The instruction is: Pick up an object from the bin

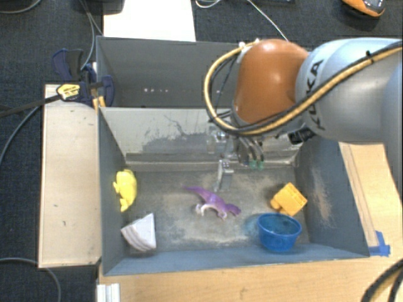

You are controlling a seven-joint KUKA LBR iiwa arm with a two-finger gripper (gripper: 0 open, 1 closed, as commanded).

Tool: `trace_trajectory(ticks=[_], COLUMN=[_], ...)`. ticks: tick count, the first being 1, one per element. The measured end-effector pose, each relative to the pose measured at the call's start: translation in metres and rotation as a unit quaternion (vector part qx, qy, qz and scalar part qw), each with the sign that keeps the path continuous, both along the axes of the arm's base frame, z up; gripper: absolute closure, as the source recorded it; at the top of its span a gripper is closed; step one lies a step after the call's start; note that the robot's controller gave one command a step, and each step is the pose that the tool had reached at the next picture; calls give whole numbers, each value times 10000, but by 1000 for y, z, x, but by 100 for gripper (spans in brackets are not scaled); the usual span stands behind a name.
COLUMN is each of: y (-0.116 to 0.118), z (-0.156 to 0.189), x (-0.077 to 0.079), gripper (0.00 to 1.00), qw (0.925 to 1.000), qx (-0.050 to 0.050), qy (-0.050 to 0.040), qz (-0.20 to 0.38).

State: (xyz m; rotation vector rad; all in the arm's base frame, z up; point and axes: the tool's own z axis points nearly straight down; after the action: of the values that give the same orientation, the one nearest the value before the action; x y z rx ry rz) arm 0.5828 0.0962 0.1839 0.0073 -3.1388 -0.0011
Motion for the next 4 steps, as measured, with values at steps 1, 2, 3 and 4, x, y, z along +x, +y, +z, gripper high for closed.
trace_trajectory(ticks=[1,2,3,4], y=[-13,-11,-5,-15], z=[7,-21,-74,-94], x=[-22,-26,-35,-25], gripper=[0,0,0,0], qw=[9997,9991,9994,9995], qx=[4,2,9,9], qy=[-16,-72,-31,-43], qz=[244,416,337,300])
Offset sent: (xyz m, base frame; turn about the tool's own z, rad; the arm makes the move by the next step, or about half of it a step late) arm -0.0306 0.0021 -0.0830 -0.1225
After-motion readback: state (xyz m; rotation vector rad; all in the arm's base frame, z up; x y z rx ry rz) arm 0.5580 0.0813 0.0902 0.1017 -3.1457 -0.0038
